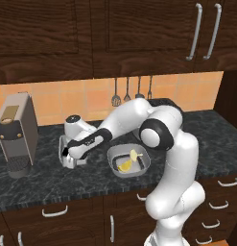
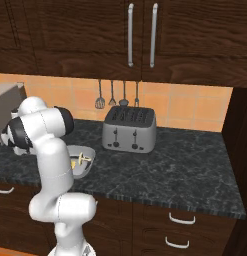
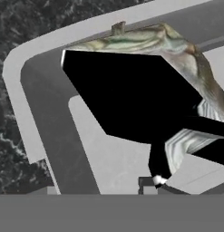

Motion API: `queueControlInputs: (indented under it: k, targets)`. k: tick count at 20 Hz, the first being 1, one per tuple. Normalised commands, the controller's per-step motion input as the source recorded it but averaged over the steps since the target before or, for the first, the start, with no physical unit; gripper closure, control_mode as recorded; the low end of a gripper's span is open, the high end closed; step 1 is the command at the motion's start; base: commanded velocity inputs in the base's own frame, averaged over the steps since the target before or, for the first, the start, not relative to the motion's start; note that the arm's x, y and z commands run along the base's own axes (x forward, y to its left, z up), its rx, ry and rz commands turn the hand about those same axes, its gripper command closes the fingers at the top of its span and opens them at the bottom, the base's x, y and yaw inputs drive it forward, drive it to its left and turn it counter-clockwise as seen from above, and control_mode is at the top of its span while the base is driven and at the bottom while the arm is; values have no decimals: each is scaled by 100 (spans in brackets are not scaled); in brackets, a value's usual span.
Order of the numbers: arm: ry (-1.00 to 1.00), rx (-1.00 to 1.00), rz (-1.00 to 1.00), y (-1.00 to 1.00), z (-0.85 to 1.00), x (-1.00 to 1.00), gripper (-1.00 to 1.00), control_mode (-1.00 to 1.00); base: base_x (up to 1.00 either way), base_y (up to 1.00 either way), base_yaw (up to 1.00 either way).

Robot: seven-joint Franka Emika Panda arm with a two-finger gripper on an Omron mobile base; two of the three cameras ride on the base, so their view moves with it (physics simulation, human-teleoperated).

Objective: Take the meat container that has the fish and place it on the second highest rack of the freezer. Then take the vegetable container that has the lemon wedge and mushroom and place it on the highest rack of the freezer.

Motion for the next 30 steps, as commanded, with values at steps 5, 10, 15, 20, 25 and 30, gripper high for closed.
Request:
queueControlInputs:
  k: [5,10,15,20,25,30]
  targets:
    - [0,0,0,0,-2,0,100,-100,0,0,0]
    - [-2,0,0,0,31,-12,100,-100,0,0,0]
    - [1,0,0,-1,77,-17,100,-100,0,0,0]
    - [3,0,0,-25,74,-54,100,-100,0,0,0]
    - [6,0,0,-36,57,-70,100,-100,0,0,0]
    - [-3,-1,-3,-56,3,-88,100,-100,0,0,0]
